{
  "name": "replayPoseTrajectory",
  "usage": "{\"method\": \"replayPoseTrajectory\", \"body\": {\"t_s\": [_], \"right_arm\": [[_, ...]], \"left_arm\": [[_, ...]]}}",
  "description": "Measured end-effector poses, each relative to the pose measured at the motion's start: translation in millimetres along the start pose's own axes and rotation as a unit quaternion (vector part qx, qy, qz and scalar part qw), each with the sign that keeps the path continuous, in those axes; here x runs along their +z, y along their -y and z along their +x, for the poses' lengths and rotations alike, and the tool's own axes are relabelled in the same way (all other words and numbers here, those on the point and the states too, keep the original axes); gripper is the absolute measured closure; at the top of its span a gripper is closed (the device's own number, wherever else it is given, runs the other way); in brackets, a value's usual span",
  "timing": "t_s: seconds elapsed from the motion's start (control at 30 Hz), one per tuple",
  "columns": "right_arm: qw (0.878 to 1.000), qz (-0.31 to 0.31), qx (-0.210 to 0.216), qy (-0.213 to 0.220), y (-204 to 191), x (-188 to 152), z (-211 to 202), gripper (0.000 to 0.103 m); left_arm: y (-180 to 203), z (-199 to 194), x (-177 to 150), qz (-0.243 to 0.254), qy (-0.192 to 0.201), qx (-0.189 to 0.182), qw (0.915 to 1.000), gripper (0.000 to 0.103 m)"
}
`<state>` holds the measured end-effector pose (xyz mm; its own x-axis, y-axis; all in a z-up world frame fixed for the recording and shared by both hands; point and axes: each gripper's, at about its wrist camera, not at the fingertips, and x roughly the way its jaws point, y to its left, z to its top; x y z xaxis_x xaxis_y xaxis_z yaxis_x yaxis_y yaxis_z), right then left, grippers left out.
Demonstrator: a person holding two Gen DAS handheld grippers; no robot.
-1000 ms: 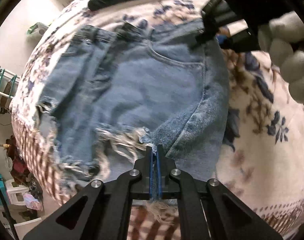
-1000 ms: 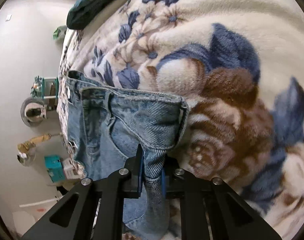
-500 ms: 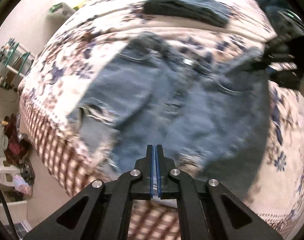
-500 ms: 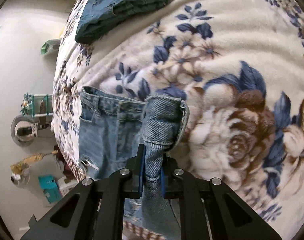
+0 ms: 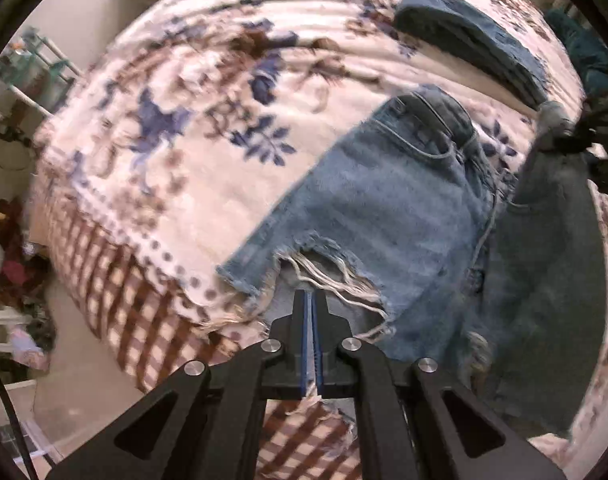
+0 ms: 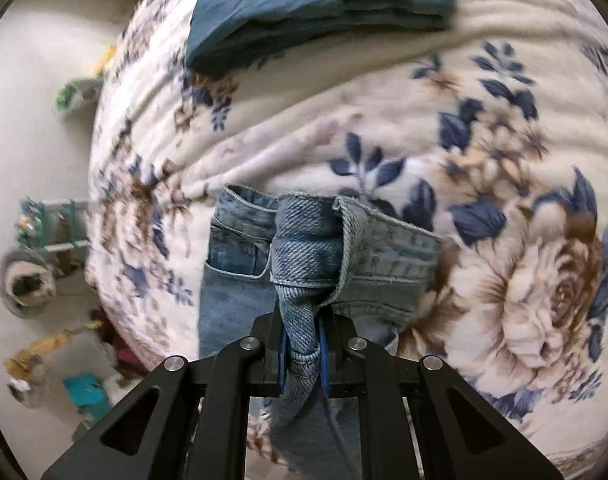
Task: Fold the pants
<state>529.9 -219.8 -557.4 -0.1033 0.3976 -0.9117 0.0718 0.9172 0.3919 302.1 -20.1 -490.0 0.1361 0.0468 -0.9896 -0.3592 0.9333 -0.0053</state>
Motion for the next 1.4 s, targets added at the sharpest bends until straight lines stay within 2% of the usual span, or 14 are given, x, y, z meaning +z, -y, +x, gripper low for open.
{"method": "replayPoseTrajectory", "body": {"t_s": [0.13,0.2,0.33,0.4,0.47,0.63,0.73,0.8,0.93,1.0,1.1,1.2,1.37,1.4], "right_arm": [[1.0,0.0,-0.018,0.0,11,9,5,0.09],[1.0,0.02,0.001,-0.004,29,8,1,0.09],[0.999,0.021,0.026,-0.034,48,5,1,0.09],[0.998,0.0,0.035,-0.052,52,2,-1,0.09],[0.997,-0.015,0.048,-0.063,56,-3,-3,0.09],[0.993,-0.066,0.045,-0.091,84,-15,-10,0.09],[0.991,-0.091,-0.034,-0.093,137,-13,-12,0.087],[0.987,-0.087,-0.072,-0.118,189,-14,-5,0.066],[0.987,-0.046,-0.057,-0.144,245,-26,3,0.056],[0.988,-0.04,-0.017,-0.147,257,-35,2,0.046],[0.989,-0.044,0.018,-0.143,270,-45,2,0.046],[0.988,-0.049,0.045,-0.138,278,-48,4,0.046],[0.987,-0.049,0.085,-0.129,277,-33,10,0.046],[0.986,-0.049,0.089,-0.129,273,-30,13,0.046]], "left_arm": [[23,6,-16,-0.009,-0.049,-0.105,0.9932,0.097],[49,1,-24,0.009,-0.056,-0.113,0.992,0.094],[125,-33,-54,0.1,0.024,-0.067,0.9924,0.076],[158,-42,-73,0.15,0.065,-0.025,0.9862,0.057],[183,-41,-92,0.185,0.082,0.005,0.9794,0.051],[205,-40,-131,0.197,0.062,-0.022,0.9782,0.051],[225,-41,-157,0.22,0.061,-0.022,0.9734,0.051],[238,-32,-168,0.228,0.054,-0.008,0.972,0.051],[261,-6,-173,0.238,0.042,0.023,0.9702,0.051],[276,5,-180,0.265,0.055,0.049,0.9615,0.051],[298,26,-193,0.315,0.073,0.119,0.9386,0.051],[309,42,-198,0.334,0.088,0.159,0.9249,0.051],[306,70,-180,0.298,0.044,0.149,0.9417,0.051],[303,72,-174,0.286,0.044,0.137,0.9475,0.06]]}}
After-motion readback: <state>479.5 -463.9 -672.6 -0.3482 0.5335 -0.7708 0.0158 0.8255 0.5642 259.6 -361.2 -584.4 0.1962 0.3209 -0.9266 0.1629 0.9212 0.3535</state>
